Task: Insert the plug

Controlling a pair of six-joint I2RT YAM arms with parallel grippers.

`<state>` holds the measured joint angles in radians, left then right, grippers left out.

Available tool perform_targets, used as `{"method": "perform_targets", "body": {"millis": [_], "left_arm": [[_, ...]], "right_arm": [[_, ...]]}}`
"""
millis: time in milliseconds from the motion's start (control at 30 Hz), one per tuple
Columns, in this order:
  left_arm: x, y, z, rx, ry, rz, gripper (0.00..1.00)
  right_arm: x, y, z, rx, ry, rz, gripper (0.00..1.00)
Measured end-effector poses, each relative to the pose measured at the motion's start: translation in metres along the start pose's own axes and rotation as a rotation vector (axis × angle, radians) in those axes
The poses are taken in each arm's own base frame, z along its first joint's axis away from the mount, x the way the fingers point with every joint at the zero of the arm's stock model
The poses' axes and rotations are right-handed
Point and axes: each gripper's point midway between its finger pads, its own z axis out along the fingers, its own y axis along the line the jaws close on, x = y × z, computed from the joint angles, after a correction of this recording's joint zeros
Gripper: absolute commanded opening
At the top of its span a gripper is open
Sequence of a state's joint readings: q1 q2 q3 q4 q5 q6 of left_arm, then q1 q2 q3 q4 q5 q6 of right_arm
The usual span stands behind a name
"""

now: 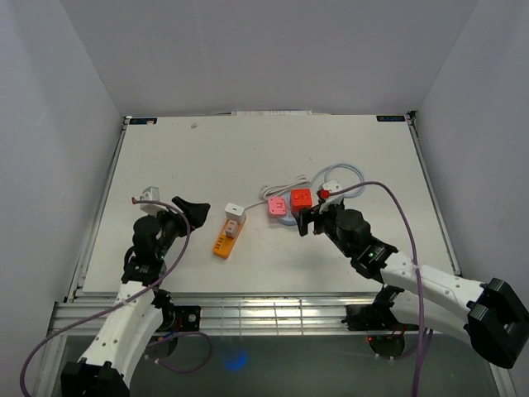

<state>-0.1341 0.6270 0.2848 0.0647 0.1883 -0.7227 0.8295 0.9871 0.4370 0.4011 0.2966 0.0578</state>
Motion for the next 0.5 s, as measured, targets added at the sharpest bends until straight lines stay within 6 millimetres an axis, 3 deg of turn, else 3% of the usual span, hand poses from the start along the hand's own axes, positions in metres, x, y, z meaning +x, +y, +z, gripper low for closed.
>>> {"method": "perform_targets", "body": {"millis": [167,500], "left_arm": [[0.002,0.015,-0.011,-0.005,-0.103,0.020,0.98],[-0.006,0.008,-0.018,0.071,-0.192,0.066,0.98]], "right_arm": [[0.013,-0.037,-0.026,0.185,-0.043,0.060,0.89],[0.025,-0.079,-0.050,0.426,-0.099,0.170,0.89]]}}
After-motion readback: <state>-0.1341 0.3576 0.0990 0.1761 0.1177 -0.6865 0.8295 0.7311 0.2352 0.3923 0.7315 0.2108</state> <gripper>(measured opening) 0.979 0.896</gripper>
